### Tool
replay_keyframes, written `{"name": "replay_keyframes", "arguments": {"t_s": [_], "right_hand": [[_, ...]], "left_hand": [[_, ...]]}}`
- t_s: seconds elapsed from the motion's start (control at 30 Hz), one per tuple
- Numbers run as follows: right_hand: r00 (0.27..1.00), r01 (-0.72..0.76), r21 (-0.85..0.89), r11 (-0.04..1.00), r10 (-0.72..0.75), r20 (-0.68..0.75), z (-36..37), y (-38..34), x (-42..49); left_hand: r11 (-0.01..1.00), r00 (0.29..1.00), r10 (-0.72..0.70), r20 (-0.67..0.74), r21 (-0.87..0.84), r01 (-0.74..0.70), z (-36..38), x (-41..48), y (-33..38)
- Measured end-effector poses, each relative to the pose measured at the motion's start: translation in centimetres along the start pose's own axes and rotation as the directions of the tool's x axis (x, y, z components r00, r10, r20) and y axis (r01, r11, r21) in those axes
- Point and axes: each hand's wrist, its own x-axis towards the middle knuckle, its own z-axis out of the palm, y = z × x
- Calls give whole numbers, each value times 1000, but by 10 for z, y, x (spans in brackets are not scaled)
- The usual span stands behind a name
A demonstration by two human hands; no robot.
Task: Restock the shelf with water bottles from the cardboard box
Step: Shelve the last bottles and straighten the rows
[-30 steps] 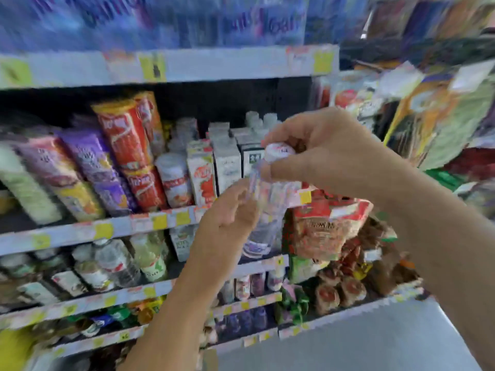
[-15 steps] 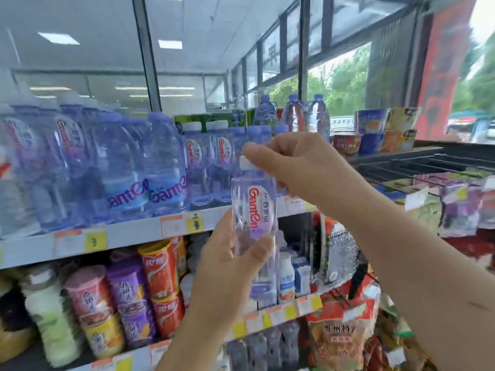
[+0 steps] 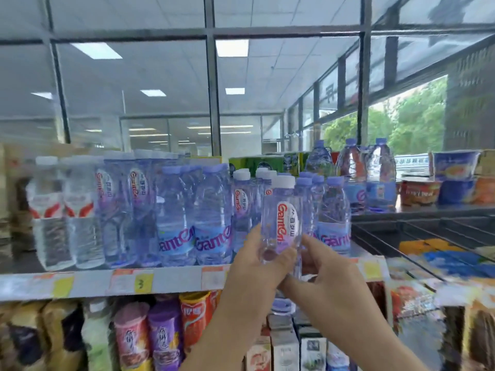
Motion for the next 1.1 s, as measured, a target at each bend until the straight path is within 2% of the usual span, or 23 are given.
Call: {"name": "replay_keyframes", "arguments": {"t_s": [0.17,0.3,0.37,0.53,0.7,0.8,0.93,1.1], "right_hand": [[999,-7,22,1000,8,-31,7,5,44],[993,-43,-49,998,38,-110,16,10,79],[987,-65,-74,995,54,-150,21,13,92],[976,-119,-112,987,95,-196,46,13,103],[976,-172,-122,977,152,-158,77,16,93],[978,-158,-176,972,130,-161,82,20,92],[984,-164,-229,959,144,-102,85,21,90],[993,-105,-241,965,89,-77,85,23,91]], "left_hand": [[995,998,21,-60,99,-15,-14,24,17],[981,941,84,-328,192,-20,-55,27,23],[984,922,59,-382,175,9,-72,26,19],[981,937,-27,-348,170,92,-90,30,3],[944,972,-17,-233,316,93,-98,28,-7],[929,979,-14,-206,359,89,-100,28,-8],[934,978,-26,-209,344,98,-94,31,-10],[928,969,-1,-246,360,92,-82,34,-9]]}}
